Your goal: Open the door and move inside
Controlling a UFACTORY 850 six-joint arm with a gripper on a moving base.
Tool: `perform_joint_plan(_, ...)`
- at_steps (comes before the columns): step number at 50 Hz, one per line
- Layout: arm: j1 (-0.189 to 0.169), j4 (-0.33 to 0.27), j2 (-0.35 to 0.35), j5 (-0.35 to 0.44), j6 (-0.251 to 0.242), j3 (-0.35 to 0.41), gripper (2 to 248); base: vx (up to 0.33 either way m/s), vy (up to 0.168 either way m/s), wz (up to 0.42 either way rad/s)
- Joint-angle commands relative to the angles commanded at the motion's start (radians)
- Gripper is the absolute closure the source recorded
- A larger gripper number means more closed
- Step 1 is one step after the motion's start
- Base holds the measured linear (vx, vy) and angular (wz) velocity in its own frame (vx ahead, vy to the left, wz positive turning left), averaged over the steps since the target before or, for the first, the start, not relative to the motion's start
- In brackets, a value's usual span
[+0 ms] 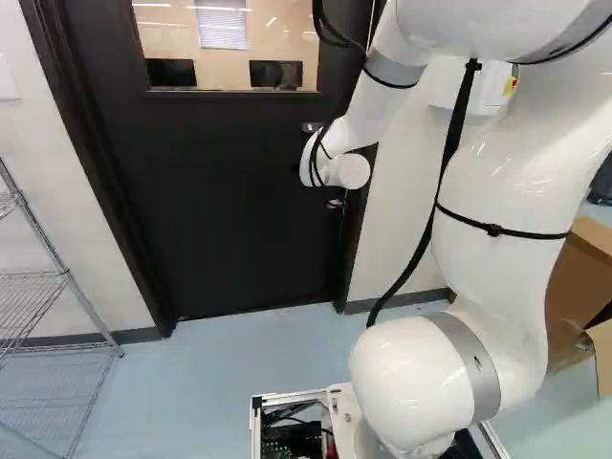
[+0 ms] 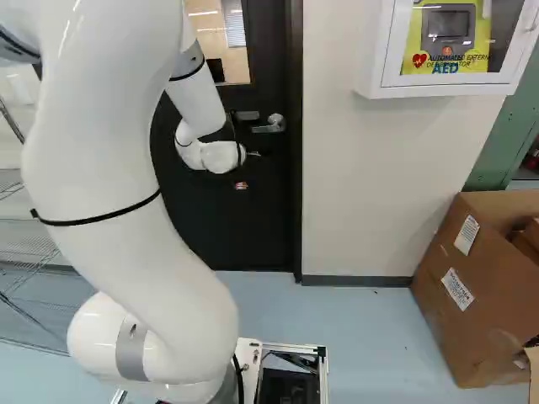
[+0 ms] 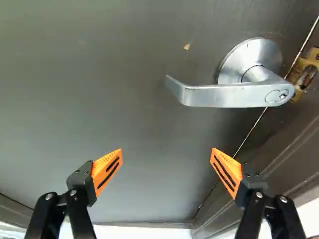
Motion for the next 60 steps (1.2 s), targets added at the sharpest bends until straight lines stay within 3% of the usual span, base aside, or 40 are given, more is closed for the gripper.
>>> perform_joint_plan(35,0.018,0.348,-0.083,-0.048,0.0,-0.094,3,0.0,0.0,0.0)
perform_joint_plan(60,0.047,0.374,-0.188,-0.052,0.0,-0.219,3,0.0,0.0,0.0)
